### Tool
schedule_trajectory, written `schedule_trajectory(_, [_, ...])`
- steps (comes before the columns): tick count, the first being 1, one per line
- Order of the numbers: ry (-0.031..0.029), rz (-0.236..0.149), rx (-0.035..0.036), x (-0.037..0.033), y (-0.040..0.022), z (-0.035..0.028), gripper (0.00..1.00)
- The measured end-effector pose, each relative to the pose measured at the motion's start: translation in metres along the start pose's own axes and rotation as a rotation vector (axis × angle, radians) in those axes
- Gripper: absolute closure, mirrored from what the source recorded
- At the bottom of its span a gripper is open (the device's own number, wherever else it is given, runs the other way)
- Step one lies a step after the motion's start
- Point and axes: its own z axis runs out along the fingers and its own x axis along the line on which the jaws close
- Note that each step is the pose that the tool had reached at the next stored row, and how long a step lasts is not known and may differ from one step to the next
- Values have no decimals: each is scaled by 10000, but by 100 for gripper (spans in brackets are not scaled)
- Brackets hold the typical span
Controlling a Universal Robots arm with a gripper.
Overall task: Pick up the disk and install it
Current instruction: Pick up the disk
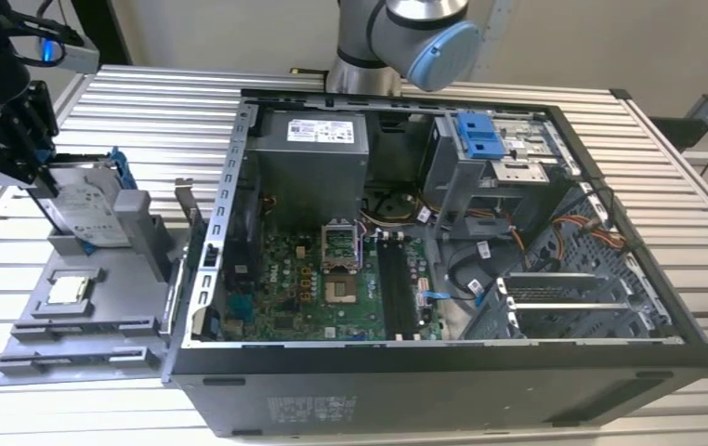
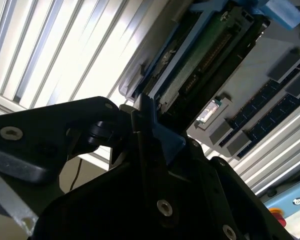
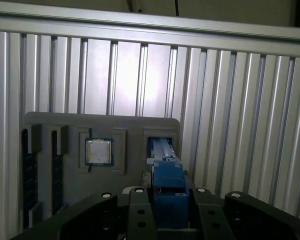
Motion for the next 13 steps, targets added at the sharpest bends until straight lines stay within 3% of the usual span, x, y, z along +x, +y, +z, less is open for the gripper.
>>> schedule_trajectory(13, [0,-1,1,2,0,1,100])
